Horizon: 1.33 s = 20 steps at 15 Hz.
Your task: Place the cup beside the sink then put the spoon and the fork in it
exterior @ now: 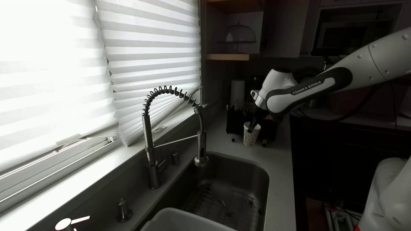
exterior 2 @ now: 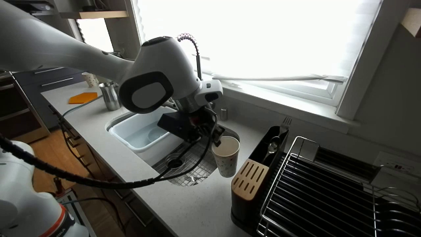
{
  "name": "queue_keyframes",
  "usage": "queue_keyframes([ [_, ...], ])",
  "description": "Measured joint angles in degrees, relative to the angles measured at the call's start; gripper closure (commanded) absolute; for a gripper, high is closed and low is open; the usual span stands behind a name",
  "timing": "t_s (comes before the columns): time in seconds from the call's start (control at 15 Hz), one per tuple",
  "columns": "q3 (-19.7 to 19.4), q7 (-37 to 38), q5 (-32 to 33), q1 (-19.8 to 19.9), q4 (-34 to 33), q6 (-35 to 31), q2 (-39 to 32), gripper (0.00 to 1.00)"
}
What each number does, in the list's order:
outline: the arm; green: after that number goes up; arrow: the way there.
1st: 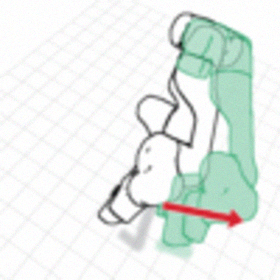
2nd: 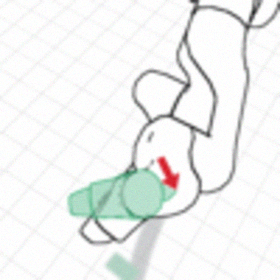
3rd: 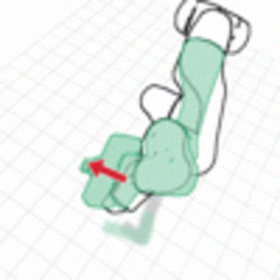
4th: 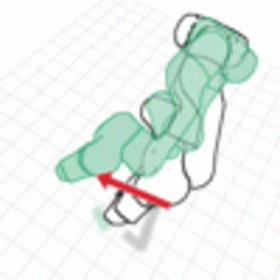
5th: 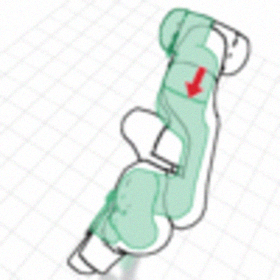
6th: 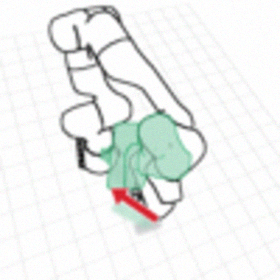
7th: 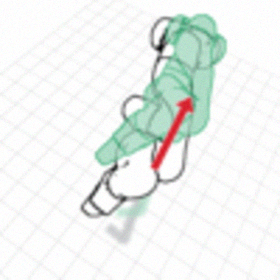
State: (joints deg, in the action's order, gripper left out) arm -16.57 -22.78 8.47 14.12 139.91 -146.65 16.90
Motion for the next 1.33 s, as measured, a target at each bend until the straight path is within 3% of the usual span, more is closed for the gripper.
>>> queue_keyframes([
  [0.33, -0.5, 0.3, 1.5, 1.5, 0.5, -3.1, -4.6, 0.98],
  [0.47, -0.7, 0.3, 1.5, 1.6, 0.5, -3.3, -5.5, 0.84],
  [0.53, -0.8, 0.3, 1.4, 1.6, 0.5, -3.3, -5.8, 0.64],
  [1.07, -1.0, 2.3, 1.4, 2.2, -1.0, -2.9, -3.7, 0.05],
  [1.13, -1.1, 2.7, 1.4, 2.4, -1.8, -2.1, -2.7, 0.00],
  [1.33, -1.5, 6.1, 0.3, 3.1, -5.1, 3.5, 0.4, 0.00],
])
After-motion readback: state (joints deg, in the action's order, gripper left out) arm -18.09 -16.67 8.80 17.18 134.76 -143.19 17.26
